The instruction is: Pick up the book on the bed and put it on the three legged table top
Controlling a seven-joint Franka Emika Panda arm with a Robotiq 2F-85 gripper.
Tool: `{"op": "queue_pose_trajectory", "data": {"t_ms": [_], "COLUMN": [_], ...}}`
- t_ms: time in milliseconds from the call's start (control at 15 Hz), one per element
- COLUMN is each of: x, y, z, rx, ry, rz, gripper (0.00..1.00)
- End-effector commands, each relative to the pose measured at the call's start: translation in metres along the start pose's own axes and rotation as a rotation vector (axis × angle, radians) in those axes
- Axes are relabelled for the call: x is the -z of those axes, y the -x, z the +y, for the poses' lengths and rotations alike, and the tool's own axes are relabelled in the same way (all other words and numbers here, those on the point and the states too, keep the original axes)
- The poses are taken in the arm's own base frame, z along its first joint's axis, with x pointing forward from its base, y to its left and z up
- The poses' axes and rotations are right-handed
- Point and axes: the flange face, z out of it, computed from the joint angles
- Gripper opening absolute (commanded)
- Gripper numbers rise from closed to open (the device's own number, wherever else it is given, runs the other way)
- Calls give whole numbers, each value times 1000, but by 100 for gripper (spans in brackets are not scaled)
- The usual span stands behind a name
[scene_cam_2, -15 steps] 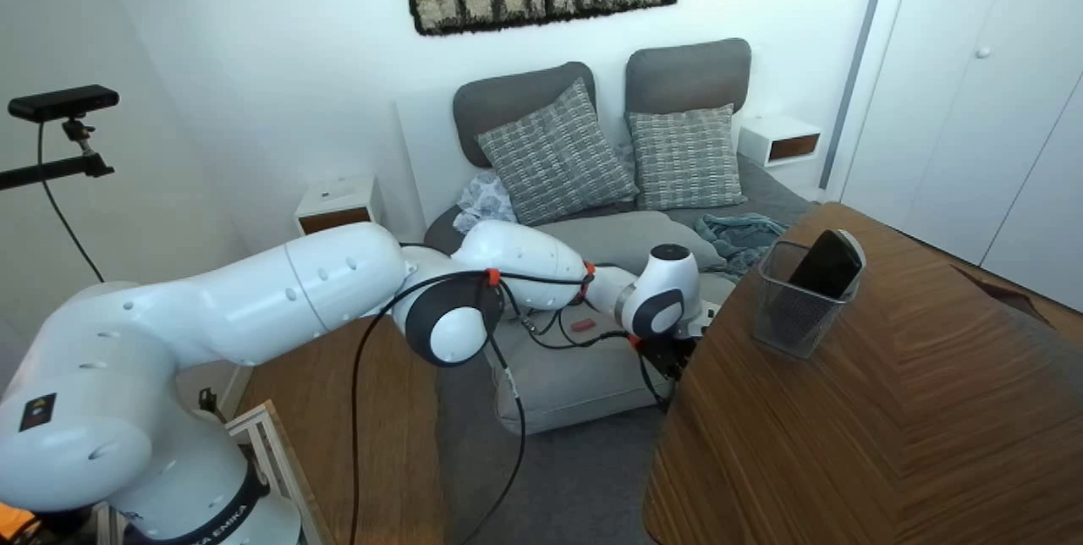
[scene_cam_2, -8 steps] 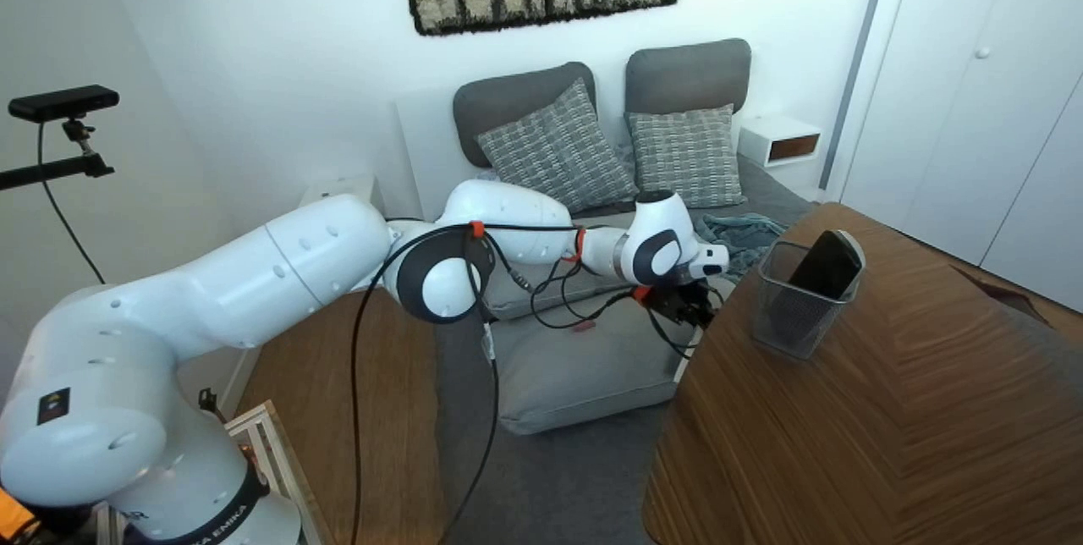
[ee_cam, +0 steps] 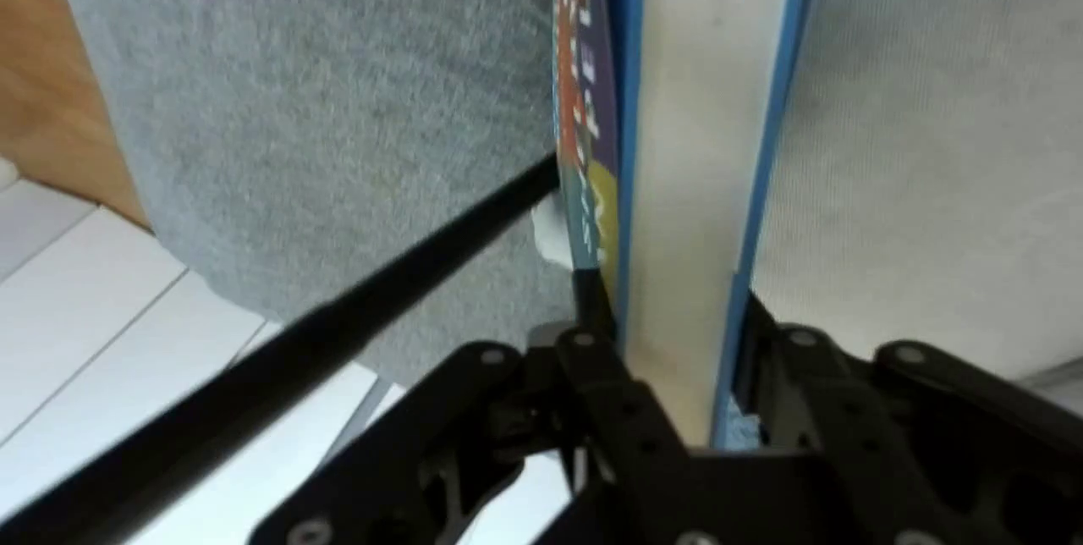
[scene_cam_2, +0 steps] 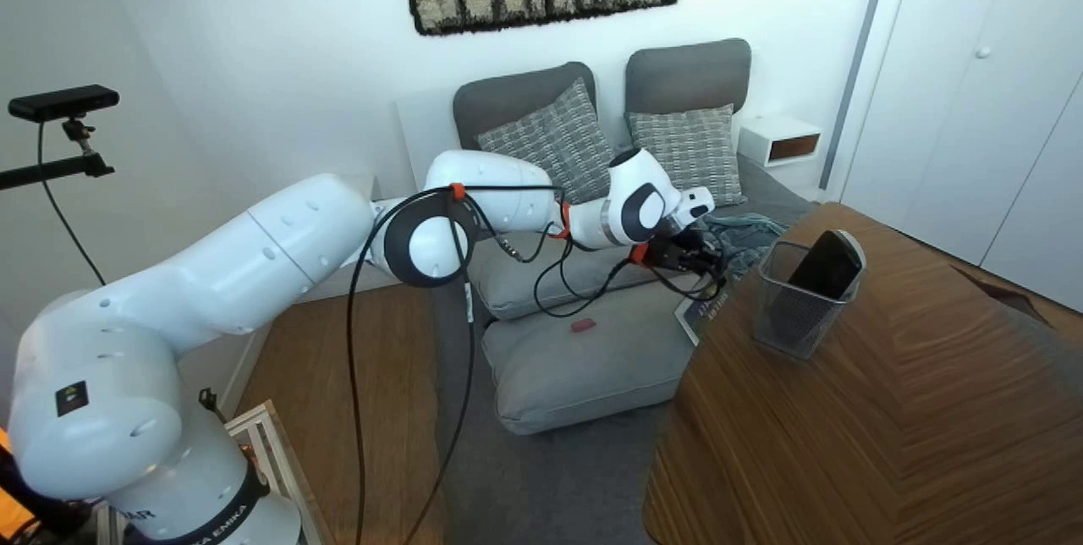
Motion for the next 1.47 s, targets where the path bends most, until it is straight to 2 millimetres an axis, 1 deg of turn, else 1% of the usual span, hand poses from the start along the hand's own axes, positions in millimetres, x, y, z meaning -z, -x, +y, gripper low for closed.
{"op": "queue_pose_trajectory", "data": {"t_ms": [0,133,267,333,467,533,600,667,733,867,933,1000,1067,1200,1400], "x": [72,104,129,134,141,141,134,133,131,125,124,122,126,140,167], "y": [-41,-55,-62,-61,-58,-56,-54,-52,-49,-46,-46,-45,-46,-50,-59], "z": [-26,-52,-79,-94,-115,-123,-125,-131,-135,-134,-132,-135,-140,-151,-166], "rx": [126,210,295,336,415,447,382,388,387,385,383,416,449,525,612], "ry": [63,108,146,170,219,244,167,167,156,153,154,177,200,263,322], "rz": [133,168,206,221,248,267,236,235,230,221,219,228,239,257,292], "gripper": [10,10,10,10,10,10,10,35,35,35,10,10,10,10,10]}}
